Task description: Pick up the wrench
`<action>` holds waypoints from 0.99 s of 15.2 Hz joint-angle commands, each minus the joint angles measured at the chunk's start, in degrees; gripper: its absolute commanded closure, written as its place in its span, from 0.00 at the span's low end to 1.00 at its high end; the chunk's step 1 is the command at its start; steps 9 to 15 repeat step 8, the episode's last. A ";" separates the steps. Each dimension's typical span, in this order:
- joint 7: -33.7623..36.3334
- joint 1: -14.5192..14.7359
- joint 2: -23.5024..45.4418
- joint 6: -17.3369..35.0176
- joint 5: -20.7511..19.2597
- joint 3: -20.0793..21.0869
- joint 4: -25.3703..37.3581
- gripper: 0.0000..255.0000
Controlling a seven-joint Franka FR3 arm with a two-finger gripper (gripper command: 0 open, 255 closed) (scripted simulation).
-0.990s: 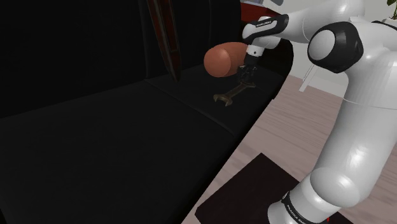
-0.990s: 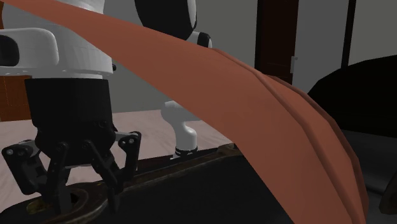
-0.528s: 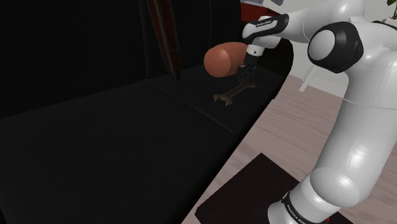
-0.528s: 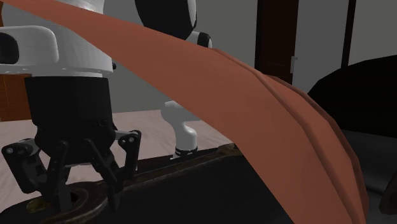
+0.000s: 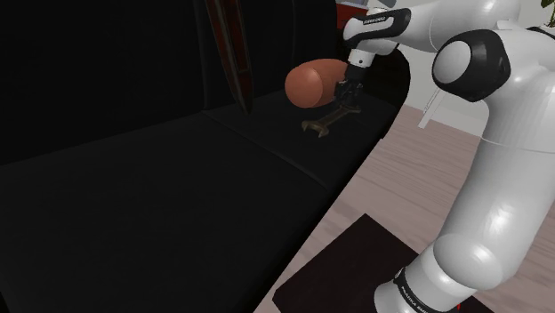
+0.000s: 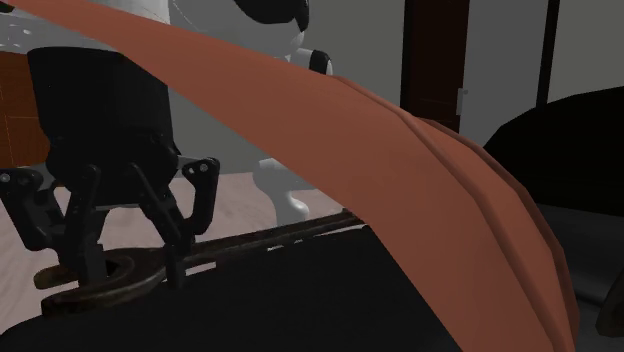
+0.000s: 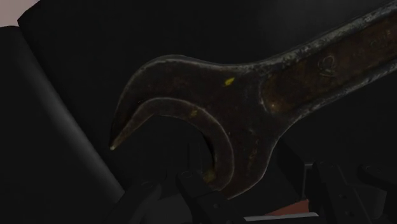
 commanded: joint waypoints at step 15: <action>0.22 -0.45 0.06 -5.35 -0.07 -0.17 5.42 1.00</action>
